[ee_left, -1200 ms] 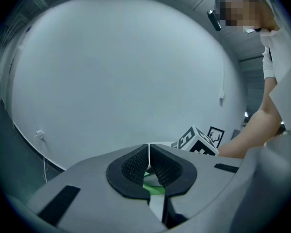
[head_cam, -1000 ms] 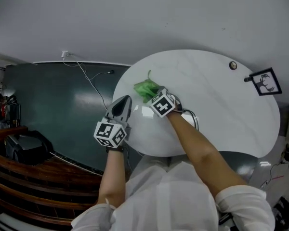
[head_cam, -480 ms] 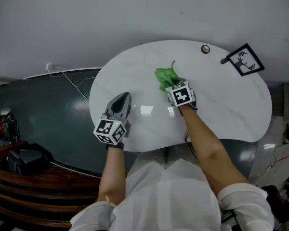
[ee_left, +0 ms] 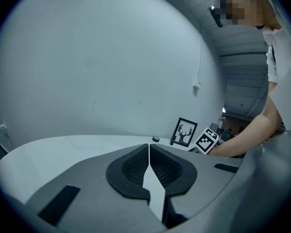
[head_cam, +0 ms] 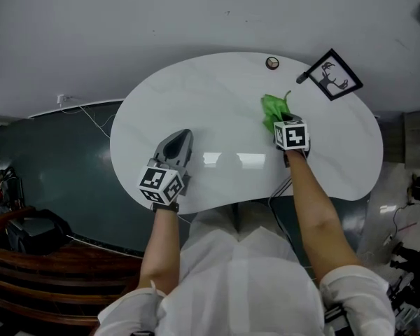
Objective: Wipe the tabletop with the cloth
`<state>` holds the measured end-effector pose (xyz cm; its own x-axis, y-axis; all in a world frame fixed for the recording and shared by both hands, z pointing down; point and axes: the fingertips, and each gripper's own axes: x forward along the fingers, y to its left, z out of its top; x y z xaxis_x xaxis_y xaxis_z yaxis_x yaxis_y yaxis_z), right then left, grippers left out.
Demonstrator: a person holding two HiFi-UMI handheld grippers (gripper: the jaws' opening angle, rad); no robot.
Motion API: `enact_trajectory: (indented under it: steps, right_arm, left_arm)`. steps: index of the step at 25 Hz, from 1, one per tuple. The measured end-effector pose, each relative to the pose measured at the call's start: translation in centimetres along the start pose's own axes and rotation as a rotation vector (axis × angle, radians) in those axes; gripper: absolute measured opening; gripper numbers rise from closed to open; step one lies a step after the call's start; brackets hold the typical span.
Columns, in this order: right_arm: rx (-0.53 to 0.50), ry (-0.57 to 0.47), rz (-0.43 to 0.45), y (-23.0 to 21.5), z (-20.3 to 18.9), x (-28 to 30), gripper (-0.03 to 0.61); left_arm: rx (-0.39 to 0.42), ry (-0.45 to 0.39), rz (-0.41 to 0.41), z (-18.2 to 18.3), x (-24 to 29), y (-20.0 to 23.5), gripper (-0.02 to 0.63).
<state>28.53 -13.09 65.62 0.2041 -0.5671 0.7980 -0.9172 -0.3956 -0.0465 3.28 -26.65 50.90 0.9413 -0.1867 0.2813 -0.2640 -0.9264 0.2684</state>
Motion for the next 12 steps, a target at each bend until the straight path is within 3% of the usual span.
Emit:
enact_trajectory:
  steps: [12]
  right_arm:
    - [0.088,0.003,-0.109,-11.0,-8.0,-6.1,0.081]
  left_arm:
    - [0.011,0.005,0.014,-1.1,1.3,-4.4,0.021]
